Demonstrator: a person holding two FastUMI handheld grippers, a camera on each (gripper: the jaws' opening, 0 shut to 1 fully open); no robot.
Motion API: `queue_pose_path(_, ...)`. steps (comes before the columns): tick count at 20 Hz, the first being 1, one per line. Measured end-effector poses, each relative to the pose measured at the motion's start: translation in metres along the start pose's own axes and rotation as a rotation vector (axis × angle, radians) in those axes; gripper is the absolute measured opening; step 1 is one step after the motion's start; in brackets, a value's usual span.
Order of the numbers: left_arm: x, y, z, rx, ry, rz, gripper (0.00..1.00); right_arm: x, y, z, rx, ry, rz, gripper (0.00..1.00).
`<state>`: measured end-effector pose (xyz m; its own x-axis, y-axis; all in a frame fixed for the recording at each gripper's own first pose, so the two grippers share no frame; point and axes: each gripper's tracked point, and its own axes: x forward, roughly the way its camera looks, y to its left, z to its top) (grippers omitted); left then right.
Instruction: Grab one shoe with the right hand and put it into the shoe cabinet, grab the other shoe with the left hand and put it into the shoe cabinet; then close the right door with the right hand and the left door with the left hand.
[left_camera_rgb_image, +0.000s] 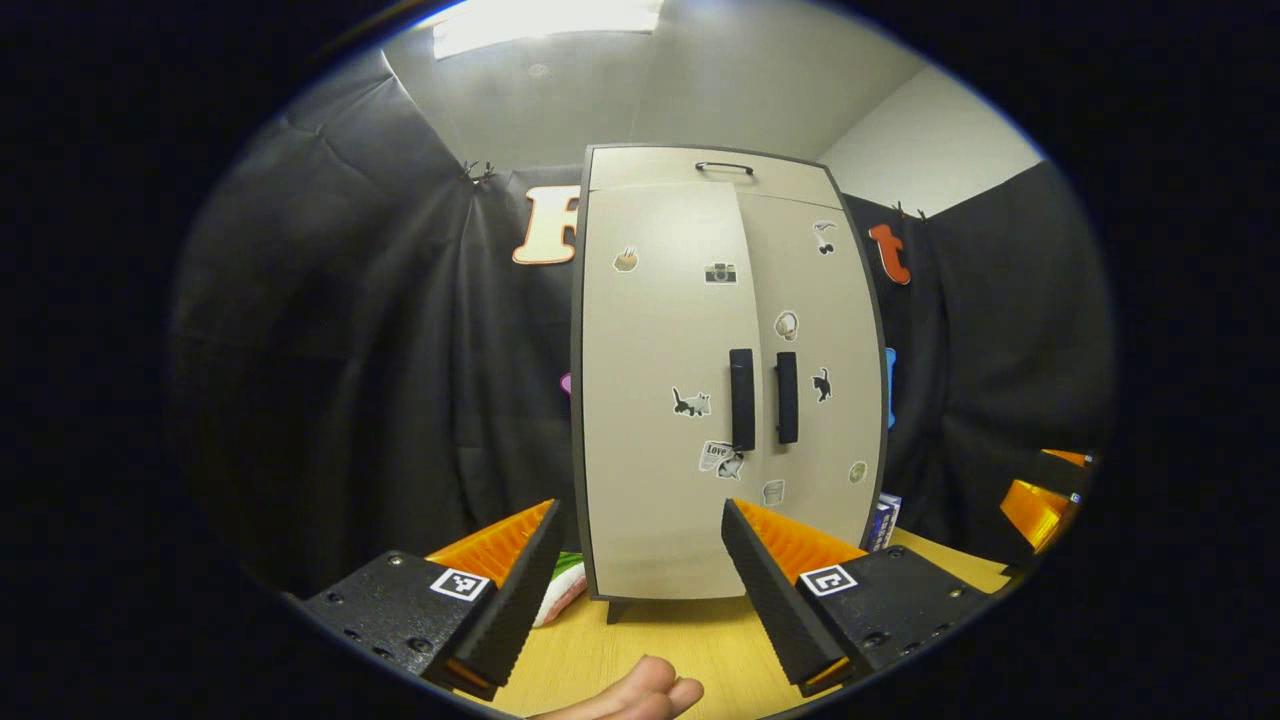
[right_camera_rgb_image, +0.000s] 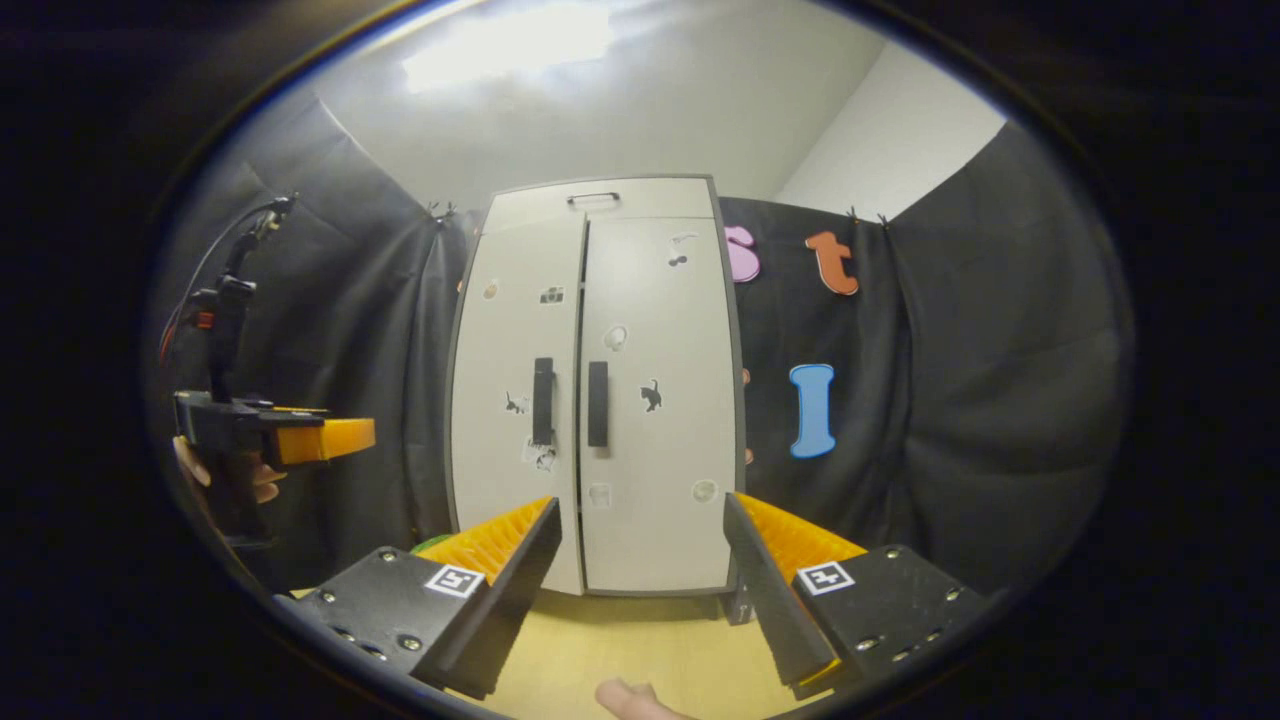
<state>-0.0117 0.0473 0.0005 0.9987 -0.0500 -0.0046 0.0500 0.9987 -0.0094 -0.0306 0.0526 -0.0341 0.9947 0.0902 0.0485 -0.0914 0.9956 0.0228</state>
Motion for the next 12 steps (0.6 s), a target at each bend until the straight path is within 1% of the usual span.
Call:
queue_pose_path(4, -0.012, -0.014, 0.0, -0.01, -0.029, -0.007, 0.97, 0.0, -0.001, -0.004, -0.013, 0.012, -0.006, 0.98)
queue_pose_path(8, -0.025, -0.023, -0.007, -0.055, -0.039, -0.003, 0.97, -0.002, -0.005, -0.002, -0.007, 0.016, -0.009, 0.98)
queue_pose_path(12, -0.032, -0.033, -0.008, -0.045, -0.057, -0.018, 0.96, -0.011, -0.01, 0.003, -0.004, -0.003, -0.003, 0.98)
